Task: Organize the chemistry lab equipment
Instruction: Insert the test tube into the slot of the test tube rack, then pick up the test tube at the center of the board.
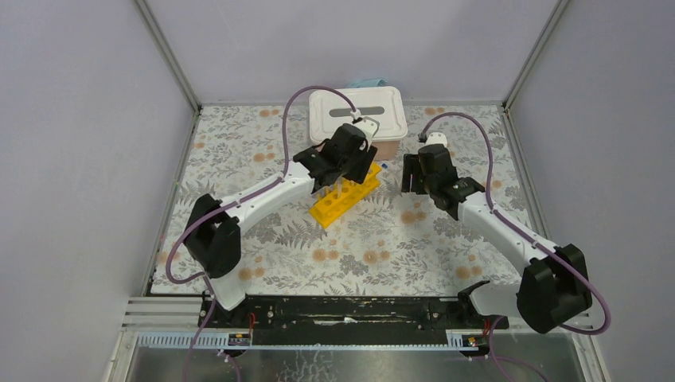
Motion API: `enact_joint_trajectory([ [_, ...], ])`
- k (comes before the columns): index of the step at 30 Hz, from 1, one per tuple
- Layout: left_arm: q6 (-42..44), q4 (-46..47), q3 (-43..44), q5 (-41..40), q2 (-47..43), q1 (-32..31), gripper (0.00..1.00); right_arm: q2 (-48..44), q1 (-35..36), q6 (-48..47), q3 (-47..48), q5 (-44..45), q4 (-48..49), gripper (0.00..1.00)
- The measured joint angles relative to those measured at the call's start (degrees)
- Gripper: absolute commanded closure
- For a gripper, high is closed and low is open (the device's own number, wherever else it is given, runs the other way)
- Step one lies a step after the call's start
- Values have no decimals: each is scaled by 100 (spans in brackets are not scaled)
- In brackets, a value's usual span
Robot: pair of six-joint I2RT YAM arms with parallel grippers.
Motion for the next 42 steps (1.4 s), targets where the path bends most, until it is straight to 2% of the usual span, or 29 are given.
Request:
enact_joint_trajectory([
  [7, -22, -70, 122, 7, -251, 0, 37, 739, -745, 192, 323, 111, -33, 28],
  [13, -85, -127, 256, 9, -557, 0, 36, 1495, -1108, 229, 597, 216, -90, 29],
  [27, -225, -144, 332, 48, -1075, 0, 36, 2761, -1364, 179, 1158, 197, -87, 36],
  [42, -238, -142, 330, 50, -1180, -2, 36, 3261, -1462, 31, 1311, -20, -79, 43],
])
